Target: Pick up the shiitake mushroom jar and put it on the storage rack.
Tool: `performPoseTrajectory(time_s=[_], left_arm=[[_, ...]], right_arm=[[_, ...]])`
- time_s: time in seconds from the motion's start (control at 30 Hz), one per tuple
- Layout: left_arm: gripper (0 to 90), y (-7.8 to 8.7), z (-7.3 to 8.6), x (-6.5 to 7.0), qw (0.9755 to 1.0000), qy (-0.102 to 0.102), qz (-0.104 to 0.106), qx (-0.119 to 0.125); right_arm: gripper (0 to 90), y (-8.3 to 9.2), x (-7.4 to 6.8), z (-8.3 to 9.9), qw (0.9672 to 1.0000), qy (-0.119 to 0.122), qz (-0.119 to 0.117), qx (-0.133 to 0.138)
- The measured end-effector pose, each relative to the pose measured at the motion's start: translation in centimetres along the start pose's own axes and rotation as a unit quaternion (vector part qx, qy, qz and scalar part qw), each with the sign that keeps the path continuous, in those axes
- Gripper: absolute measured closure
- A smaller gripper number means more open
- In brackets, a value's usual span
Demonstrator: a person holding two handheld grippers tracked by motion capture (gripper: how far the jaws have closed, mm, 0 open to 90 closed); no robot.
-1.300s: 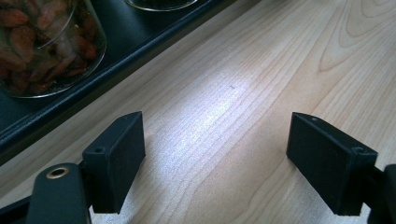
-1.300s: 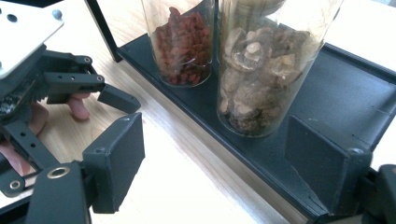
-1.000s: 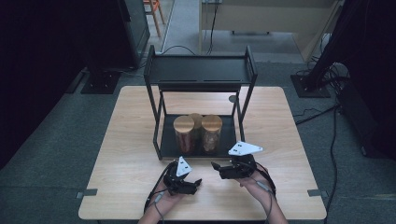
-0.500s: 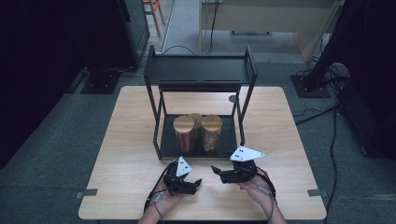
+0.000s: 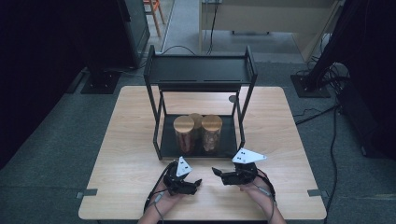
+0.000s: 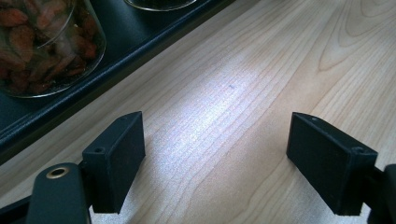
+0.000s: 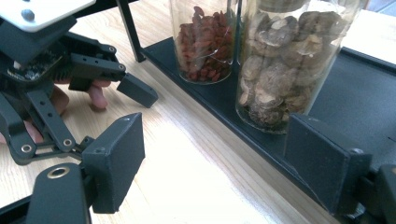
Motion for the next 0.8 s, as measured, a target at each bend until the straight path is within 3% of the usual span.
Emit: performPoseTrajectory(time_s=[0.5,0.8], left_arm=[[19.8,0.0,0.0,0.0,1.0,-0.001,0.001,0.0],[19.8,0.0,0.0,0.0,1.0,-0.002,0.001,-0.001]], right_arm=[[20.4,-1.2,-0.4,1.0,0.9999,0.013,-0.003,0.01],[20.4,-1.7,-0.5,1.4,0.9999,0.013,-0.004,0.002]])
Point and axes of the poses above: each handheld gripper's, and its own axes: y roughly backward along the jaws, z roughly out of its underside, x roughly to its right, the point moved 5 cm from there along -y, roughly forward along the jaws, and after that the axes turned 11 degrees about y, right-handed, at the moved point
